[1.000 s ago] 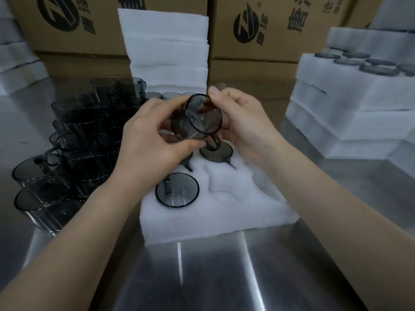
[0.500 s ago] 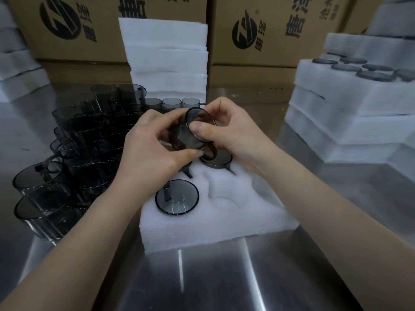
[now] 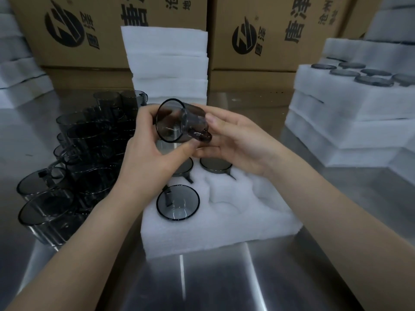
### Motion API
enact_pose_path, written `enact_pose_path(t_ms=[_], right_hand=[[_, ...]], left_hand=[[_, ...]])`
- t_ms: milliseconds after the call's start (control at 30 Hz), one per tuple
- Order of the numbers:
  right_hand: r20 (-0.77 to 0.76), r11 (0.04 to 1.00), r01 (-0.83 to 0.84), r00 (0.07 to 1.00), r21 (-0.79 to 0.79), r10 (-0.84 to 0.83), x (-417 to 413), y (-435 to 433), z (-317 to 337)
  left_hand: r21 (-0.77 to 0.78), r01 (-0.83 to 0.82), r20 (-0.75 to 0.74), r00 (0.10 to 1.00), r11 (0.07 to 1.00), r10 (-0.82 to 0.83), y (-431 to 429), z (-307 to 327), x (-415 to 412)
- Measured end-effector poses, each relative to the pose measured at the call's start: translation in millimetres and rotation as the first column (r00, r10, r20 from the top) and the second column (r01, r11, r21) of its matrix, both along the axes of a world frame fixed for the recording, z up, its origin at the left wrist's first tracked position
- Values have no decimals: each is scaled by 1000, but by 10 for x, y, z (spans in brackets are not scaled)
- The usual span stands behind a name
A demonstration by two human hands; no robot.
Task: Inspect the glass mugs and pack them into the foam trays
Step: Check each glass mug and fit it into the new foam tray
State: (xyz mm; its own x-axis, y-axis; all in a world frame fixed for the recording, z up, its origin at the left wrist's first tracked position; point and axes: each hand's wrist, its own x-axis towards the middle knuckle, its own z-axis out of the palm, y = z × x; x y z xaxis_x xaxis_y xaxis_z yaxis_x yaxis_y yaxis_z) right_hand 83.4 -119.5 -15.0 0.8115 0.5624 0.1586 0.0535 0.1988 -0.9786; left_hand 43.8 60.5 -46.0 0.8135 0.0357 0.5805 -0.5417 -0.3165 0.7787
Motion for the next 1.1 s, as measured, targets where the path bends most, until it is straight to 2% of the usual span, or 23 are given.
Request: enact_pose_path(t_ms=[133,267,333,500,700,800,933,1000,1100], right_hand=[[15,998,-65,998,0,65,-16,-11,6],[10,998,-58,998,13,58,-23,-11,8],[40,1000,-15,999,-7,15,-27,9,-2],[153,983,178,974,-48,-169,-34,70,-32],[105,959,279,954,38,-282,-17,108,-39],[-4,964,240,971,115,-241,-14,97,-26],[-120,977,67,992,202,-43,-27,57,15],[-118,979,-1,993,202,25,-43,39,37],[-67,990,28,998,140,-19,-46,35,31]], left_hand=[[54,91,31,995,994,-92,14,11,-3],[127,-37,113,993,991,23,21,-9,20],[167,-91,142,988,982,68,5,5,10],[235,-53,165,986,970,14,-12,47,-36],[314,5,219,973,950,-78,-39,79,-53],[260,13,197,978,966,-66,-37,64,-44],[118,35,118,992,992,-49,-22,58,-40],[62,45,81,996,997,-50,-18,61,-46],[65,60,44,997,996,-63,-14,58,-43]])
